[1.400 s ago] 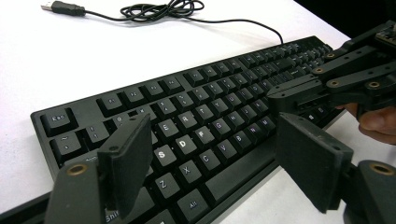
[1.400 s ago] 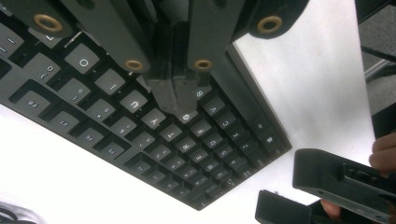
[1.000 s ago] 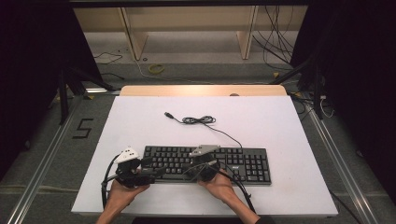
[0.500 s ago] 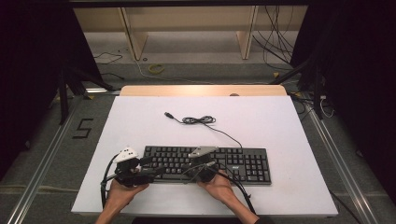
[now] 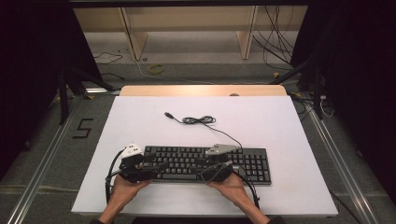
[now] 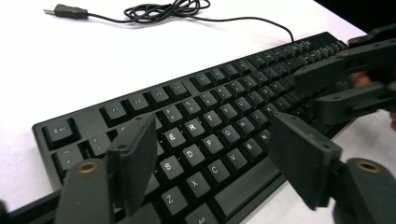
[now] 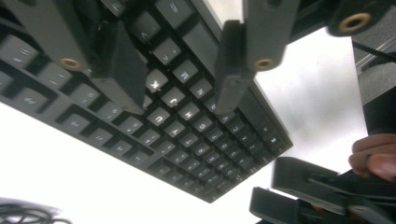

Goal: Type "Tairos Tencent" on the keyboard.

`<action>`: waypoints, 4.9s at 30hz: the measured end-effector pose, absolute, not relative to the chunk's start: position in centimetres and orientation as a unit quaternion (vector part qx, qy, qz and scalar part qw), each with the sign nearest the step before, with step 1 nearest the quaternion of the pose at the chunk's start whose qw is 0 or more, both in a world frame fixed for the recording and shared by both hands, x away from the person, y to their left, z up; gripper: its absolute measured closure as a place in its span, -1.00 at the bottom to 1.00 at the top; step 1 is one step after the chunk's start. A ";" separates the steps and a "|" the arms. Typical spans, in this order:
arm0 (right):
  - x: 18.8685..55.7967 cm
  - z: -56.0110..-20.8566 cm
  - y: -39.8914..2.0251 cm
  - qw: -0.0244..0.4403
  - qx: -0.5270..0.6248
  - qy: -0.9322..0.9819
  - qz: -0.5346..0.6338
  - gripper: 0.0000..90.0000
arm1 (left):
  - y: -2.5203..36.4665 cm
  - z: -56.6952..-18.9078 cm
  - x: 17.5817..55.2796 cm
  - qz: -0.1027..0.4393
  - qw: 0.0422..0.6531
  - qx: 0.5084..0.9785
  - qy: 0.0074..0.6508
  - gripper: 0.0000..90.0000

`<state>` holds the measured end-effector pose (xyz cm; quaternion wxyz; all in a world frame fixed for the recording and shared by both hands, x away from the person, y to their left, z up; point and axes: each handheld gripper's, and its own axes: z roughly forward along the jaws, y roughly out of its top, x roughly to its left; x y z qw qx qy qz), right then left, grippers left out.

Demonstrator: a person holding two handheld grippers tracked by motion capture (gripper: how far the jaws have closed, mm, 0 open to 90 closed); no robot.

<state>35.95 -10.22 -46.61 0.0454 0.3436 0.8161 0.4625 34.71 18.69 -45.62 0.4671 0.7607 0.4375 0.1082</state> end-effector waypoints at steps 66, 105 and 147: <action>32.4 -45.1 -16.4 0.088 0.358 0.780 0.507 -0.38 | 14.3 -46.9 39.0 0.088 0.406 0.801 0.430 0.83; 31.9 -45.2 -19.3 0.106 0.376 0.766 0.511 -0.38 | 17.9 -44.7 35.0 0.075 0.510 0.757 0.402 -0.32; 30.1 -46.1 -23.3 0.134 0.392 0.753 0.511 -0.41 | 19.7 -45.6 31.3 0.093 0.534 0.744 0.391 -0.48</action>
